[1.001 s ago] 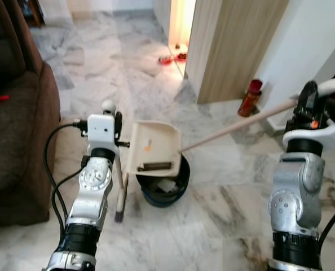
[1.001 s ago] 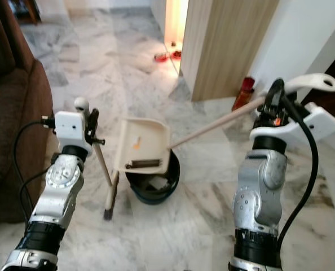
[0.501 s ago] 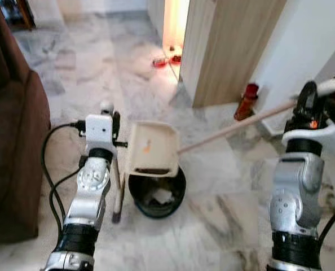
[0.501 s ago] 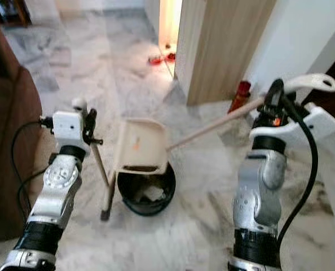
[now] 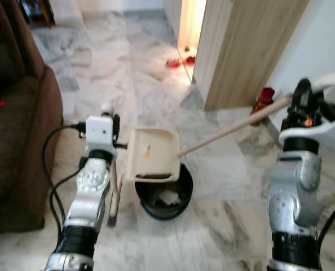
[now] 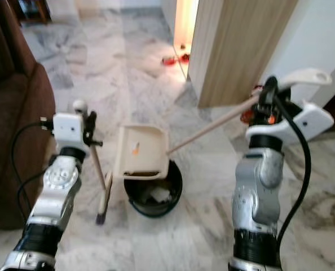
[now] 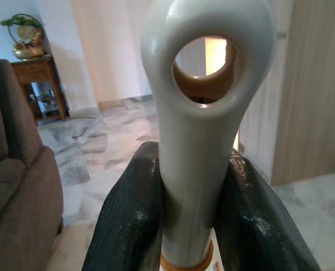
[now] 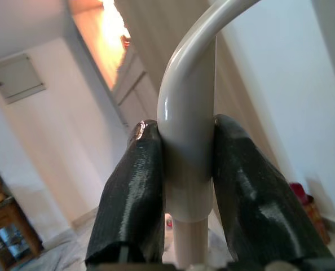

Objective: Sweep floor

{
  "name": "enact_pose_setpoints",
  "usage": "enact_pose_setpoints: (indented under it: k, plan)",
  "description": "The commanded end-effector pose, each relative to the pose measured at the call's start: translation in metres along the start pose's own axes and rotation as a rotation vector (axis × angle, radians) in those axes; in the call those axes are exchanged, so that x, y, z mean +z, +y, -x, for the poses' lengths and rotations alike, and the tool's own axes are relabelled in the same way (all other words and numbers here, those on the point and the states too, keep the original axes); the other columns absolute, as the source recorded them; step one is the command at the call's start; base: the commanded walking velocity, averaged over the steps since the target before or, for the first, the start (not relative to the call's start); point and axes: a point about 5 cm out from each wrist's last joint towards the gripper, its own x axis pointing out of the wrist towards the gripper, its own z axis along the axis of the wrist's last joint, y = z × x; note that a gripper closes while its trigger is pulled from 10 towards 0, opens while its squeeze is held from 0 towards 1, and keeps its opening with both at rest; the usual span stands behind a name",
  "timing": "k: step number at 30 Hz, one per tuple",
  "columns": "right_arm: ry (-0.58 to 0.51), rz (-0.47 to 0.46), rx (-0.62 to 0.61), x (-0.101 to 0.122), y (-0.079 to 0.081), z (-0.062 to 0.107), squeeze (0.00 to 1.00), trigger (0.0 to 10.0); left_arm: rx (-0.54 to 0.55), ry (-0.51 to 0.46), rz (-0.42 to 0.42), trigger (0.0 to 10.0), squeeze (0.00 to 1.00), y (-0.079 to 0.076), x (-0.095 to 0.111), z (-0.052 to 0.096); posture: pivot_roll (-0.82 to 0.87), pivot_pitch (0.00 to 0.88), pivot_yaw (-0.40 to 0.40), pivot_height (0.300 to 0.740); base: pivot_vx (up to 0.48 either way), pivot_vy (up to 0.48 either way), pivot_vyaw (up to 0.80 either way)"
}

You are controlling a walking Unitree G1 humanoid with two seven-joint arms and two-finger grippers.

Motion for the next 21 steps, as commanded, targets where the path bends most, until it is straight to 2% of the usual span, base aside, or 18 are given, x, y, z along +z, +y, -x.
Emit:
enact_pose_setpoints:
  k: [1, 2, 11, 13, 16, 18, 19, 21]
  plan:
    - [-0.125, 0.043, 0.056, 0.024, 0.009, -0.003, 0.0, 10.0, -0.011, -0.068, 0.007, 10.0, 0.0, -0.003, 0.014, -0.004, 0.09, 0.086, -0.052, 0.74, 0.0, 0.0, 0.0]
    - [-0.133, 0.079, 0.112, 0.026, 0.02, -0.001, 0.0, 10.0, -0.013, -0.068, 0.008, 10.0, 0.0, -0.004, 0.014, -0.003, 0.09, 0.082, -0.052, 0.74, 0.0, 0.0, 0.0]
    - [-0.171, 0.178, 0.276, 0.027, 0.055, 0.008, 0.0, 10.0, -0.02, -0.071, 0.013, 10.0, 0.0, -0.006, 0.014, -0.003, 0.09, 0.077, -0.056, 0.74, 0.0, 0.0, 0.0]
    - [-0.175, 0.185, 0.282, 0.027, 0.056, 0.008, 0.0, 10.0, -0.02, -0.071, 0.013, 10.0, 0.0, -0.006, 0.014, -0.003, 0.09, 0.077, -0.056, 0.74, 0.0, 0.0, 0.0]
    - [-0.198, 0.203, 0.313, 0.029, 0.066, 0.011, 0.0, 10.0, -0.016, -0.073, 0.013, 10.0, 0.0, -0.004, 0.015, -0.003, 0.09, 0.078, -0.056, 0.74, 0.0, 0.0, 0.0]
    - [-0.228, 0.226, 0.403, 0.029, 0.088, 0.021, 0.0, 10.0, -0.013, -0.073, 0.013, 10.0, 0.0, -0.004, 0.015, -0.003, 0.09, 0.083, -0.06, 0.74, 0.0, 0.0, 0.0]
    - [-0.228, 0.226, 0.403, 0.029, 0.088, 0.021, 0.0, 10.0, -0.013, -0.073, 0.013, 10.0, 0.0, -0.004, 0.015, -0.003, 0.09, 0.083, -0.06, 0.74, 0.0, 0.0, 0.0]
    - [-0.24, 0.232, 0.468, 0.029, 0.101, 0.029, 0.0, 10.0, -0.012, -0.074, 0.014, 10.0, 0.0, -0.004, 0.015, -0.003, 0.09, 0.084, -0.062, 0.74, 0.0, 0.0, 0.0]
